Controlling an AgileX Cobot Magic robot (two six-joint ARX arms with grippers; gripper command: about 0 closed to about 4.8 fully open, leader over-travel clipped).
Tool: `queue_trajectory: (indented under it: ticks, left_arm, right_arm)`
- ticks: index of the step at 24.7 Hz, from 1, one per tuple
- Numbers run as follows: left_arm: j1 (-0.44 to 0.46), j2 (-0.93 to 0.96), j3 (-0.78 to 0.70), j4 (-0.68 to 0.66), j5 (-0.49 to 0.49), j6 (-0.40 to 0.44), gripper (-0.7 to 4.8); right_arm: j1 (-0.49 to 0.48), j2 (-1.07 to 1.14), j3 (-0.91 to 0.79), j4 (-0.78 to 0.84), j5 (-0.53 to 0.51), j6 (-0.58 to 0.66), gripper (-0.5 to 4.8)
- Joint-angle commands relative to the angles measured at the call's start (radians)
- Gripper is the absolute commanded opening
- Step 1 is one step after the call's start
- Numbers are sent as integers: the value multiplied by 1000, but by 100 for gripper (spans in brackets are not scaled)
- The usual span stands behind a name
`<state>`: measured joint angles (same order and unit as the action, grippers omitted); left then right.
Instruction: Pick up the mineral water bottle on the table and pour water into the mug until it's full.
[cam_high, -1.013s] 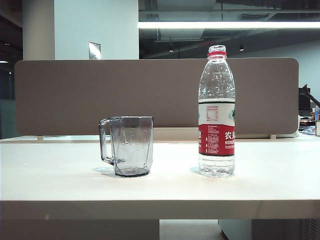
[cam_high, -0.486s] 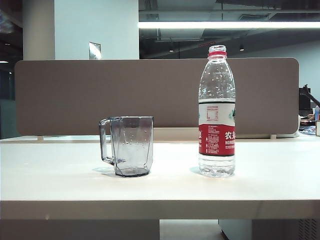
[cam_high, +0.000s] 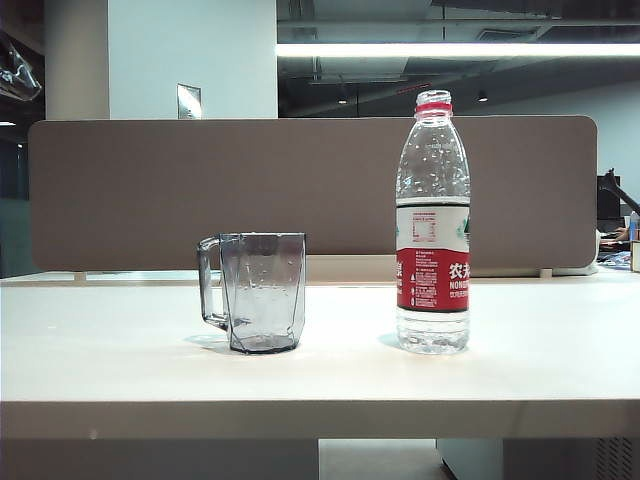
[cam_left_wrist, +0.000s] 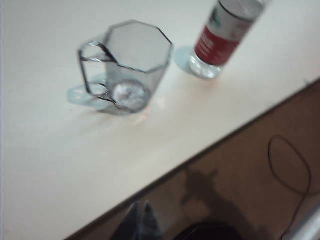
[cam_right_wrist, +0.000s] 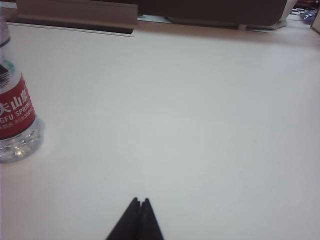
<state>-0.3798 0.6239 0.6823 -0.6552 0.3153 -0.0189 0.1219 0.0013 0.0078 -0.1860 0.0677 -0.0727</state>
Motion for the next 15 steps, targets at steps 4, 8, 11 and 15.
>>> queue_trajectory:
  ticks: [4,8,11,15]
  left_arm:
    - [-87,-2,3,8,2,139,-5]
    - [-123,-13,3,69,-53,154,-5]
    - [-123,-26,3,80,-53,155,-5]
    - [-123,-32,3,90,-52,161,-5]
  right_arm:
    - [0,-1,-7,9,-3,-3,13]
    - [0,-1,-7,9,-3,-3,13]
    - [0,-1,-7,9,-3,-3,13]
    - [0,-1,-7,9,-3,-3,13]
